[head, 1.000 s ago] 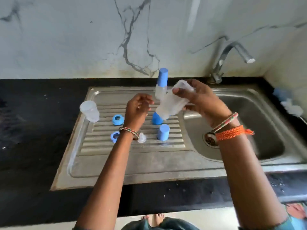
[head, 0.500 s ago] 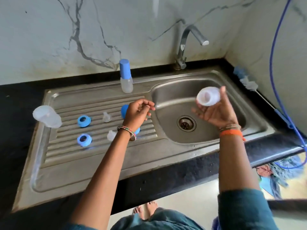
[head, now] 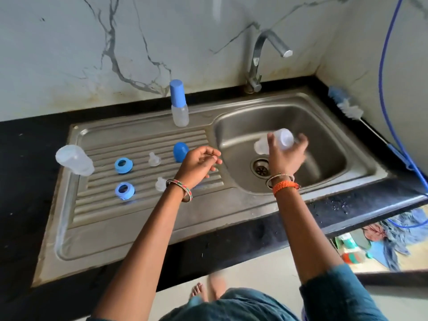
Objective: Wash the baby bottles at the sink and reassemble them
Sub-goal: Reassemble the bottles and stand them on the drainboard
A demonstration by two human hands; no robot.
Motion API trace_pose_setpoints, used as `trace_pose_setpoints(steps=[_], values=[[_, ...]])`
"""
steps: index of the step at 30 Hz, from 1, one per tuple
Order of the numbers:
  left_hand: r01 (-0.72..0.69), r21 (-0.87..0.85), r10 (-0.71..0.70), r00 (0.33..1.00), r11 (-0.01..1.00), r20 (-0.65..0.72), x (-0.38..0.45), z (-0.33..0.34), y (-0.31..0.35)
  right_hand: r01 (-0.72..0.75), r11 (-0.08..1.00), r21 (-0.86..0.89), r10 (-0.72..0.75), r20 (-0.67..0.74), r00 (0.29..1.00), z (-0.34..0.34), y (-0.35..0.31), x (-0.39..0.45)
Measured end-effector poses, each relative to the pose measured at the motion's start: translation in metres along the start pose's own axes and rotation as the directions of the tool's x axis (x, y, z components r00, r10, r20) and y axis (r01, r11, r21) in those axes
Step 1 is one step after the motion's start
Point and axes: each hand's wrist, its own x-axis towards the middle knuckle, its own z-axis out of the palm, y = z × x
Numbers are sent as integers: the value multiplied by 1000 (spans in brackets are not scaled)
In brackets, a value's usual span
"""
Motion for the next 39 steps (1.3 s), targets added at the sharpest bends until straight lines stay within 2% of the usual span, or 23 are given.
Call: trace_pose_setpoints(steps=[1, 2, 3, 4, 5, 6, 7, 8, 9, 10, 13, 17, 23, 29, 33, 36, 38, 39], values=[[18, -5, -18, 999, 1000, 27, -2, 5, -1, -158, 961, 229, 144, 76, 987, 2, -4, -6], [32, -23, -32, 999, 999, 36, -3, 9, -2, -314, 855, 413, 250, 202, 947, 4, -7, -12], [41, -48, -39, 999, 998, 31, -4, 14, -4, -438, 729, 526, 284, 349, 893, 4, -9, -19], [42, -77, -41, 999, 996, 18, -6, 17, -4, -524, 633, 571, 263, 478, 838, 4, -10, -28], [39, -113, -40, 999, 993, -4, -7, 19, -3, -579, 589, 563, 213, 584, 784, 2, -10, -38], [27, -158, -32, 999, 987, -32, -9, 19, -3, -598, 610, 520, 152, 664, 732, -1, -11, -50], [6, -203, -21, 997, 979, -69, -10, 18, -3, -555, 702, 445, 97, 713, 695, -4, -9, -59], [-24, -224, -1, 994, 974, -108, -11, 13, -4, -448, 819, 358, 52, 731, 680, -7, -6, -67], [-58, -210, 31, 991, 976, -129, -13, 8, -5, -291, 920, 262, 6, 735, 678, -12, -3, -72], [-86, -171, 66, 991, 981, -120, -16, 2, -8, -120, 978, 171, -47, 740, 671, -16, -1, -77], [-60, -125, 60, 998, 990, -9, -32, -14, -22, 251, 968, 16, -169, 779, 603, -22, 9, -84], [30, -154, -28, 1000, 988, 11, -62, -32, -45, 508, 856, -96, -217, 825, 521, -18, 24, -100], [76, -161, -82, 996, 984, -35, -80, -41, -59, 565, 820, -86, -249, 837, 487, -8, 34, -118], [95, -180, -101, 994, 979, -29, -91, -43, -70, 621, 773, -130, -211, 870, 445, -7, 42, -126], [99, -169, -107, 994, 981, -37, -92, -50, -73, 623, 775, -107, -177, 910, 376, -14, 30, -123], [79, -197, -109, 984, 977, -143, -93, -69, -74, 500, 864, -57, -198, 875, 441, -19, -2, -114], [33, -129, -68, 958, 991, -280, -94, -86, -75, 550, 835, -14, -279, 851, 445, -16, -29, -112], [2, -40, -16, 932, 999, -362, -95, -96, -76, 592, 805, 22, -329, 847, 417, -9, -42, -114]])
